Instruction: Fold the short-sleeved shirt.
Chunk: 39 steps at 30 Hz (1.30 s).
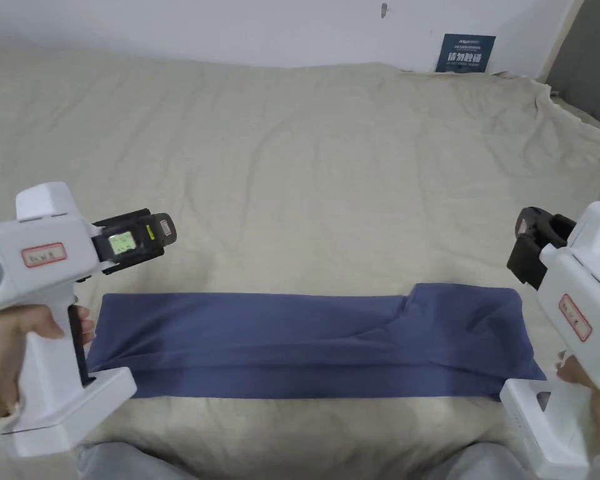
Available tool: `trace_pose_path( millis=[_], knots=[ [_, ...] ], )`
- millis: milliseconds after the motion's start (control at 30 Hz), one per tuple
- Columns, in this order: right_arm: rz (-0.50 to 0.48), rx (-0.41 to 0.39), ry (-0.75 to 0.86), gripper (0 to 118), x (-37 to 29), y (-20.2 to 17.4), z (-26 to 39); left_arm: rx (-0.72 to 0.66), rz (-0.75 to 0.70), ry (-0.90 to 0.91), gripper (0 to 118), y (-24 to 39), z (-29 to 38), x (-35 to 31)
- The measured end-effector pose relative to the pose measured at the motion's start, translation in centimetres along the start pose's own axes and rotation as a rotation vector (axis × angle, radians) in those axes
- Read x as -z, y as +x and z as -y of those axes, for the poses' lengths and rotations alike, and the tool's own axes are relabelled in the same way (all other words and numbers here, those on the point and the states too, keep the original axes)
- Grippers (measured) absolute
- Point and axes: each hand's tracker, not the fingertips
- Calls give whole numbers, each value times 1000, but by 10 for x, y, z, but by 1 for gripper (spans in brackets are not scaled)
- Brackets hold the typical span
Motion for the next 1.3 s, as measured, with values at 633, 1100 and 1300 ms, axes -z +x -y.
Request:
trace_pose_path(
  millis=[633, 1100, 1300],
  knots=[
    [76, -6, -102, 0, 15, -8, 10, -287, 141, -466, 118, -155, 25, 62],
    [127, -28, -142, 0, 19, -2, 14, -334, 261, -516, 113, -164, 37, 89],
    [106, -29, -151, 0, 23, -8, 15, -291, 60, -483, 12, -166, 41, 90]
  ],
)
